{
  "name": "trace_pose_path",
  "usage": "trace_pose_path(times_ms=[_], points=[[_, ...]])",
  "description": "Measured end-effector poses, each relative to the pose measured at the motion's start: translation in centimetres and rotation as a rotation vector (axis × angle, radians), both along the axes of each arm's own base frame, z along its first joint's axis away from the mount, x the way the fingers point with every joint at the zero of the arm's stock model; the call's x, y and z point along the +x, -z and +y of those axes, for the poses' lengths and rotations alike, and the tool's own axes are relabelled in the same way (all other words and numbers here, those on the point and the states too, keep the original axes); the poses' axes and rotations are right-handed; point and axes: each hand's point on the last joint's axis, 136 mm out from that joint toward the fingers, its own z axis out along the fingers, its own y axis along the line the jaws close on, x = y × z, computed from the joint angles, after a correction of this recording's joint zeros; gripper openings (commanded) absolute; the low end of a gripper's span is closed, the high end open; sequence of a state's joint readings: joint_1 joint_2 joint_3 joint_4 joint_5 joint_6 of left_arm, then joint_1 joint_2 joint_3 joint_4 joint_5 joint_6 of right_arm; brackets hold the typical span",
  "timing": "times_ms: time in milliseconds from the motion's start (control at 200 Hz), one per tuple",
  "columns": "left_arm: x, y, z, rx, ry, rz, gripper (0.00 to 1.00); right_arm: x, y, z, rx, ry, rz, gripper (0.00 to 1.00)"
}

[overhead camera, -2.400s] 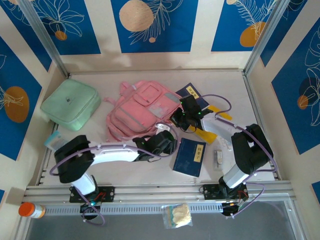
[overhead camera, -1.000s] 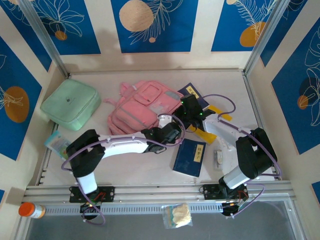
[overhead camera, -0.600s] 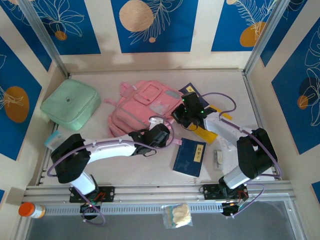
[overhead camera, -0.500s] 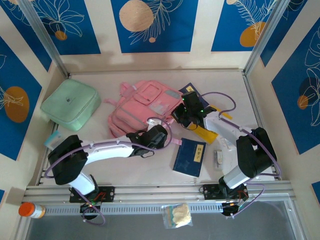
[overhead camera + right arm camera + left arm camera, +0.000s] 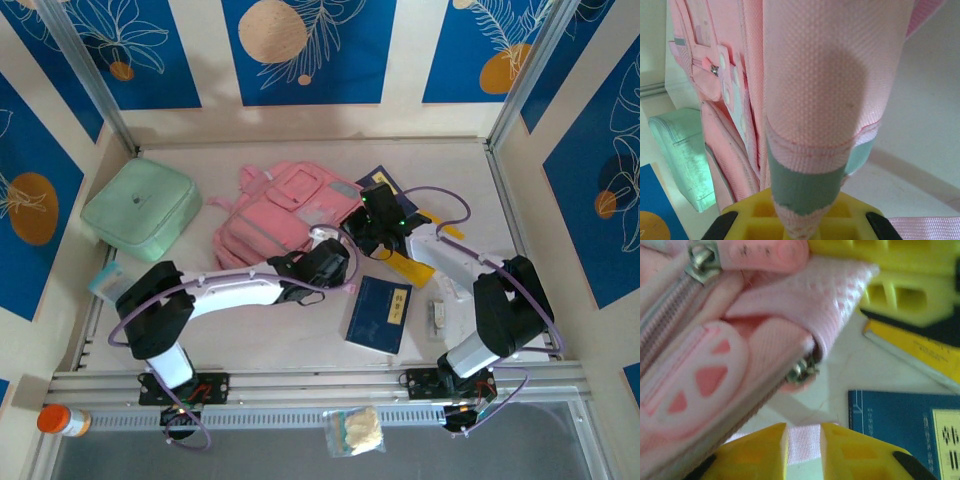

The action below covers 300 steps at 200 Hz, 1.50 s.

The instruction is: Pack books, pencil case, and school supplies into a backpack

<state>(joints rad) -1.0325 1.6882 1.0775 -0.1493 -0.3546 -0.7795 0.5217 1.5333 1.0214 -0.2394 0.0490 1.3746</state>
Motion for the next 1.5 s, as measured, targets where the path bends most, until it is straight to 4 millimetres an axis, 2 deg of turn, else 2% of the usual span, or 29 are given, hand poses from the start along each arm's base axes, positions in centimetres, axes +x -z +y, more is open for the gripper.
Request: trace_pose_path(times_ms=[70,230,425,665,1051,1346,1501], points=[[0.6,-0.3,0.0,0.02,-0.033,-0.007,0.38,0.0,-0.2,0.0,0.008,0.008,0.0,0.0],[1.7,-0.9,0.2,0.059,-0.111,-0.014,0.47,0.2,-1.1,0.0,0.026,0.027,-0.01,0.0],[2.5,-1.7,0.5,0.071,-0.179,-0.045,0.48,0.4,-1.7,0.2,0.057,0.053,-0.009,0.0],[4.0,-2.6,1.4,0.122,-0.276,-0.104,0.34,0.6,-2.4,0.3,0.094,0.084,-0.027,0.0],[4.9,-3.2,1.9,0.149,-0.278,-0.145,0.0,0.8,-3.2,0.0,0.1,0.097,-0.056,0.0],[4.2,-3.0,1.8,0.116,-0.201,-0.134,0.0,0.7,-3.1,0.1,0.091,0.072,-0.062,0.0],[3.2,-3.1,2.1,0.061,-0.135,-0.095,0.0,0.7,-3.2,0.0,0.093,0.045,-0.06,0.0]])
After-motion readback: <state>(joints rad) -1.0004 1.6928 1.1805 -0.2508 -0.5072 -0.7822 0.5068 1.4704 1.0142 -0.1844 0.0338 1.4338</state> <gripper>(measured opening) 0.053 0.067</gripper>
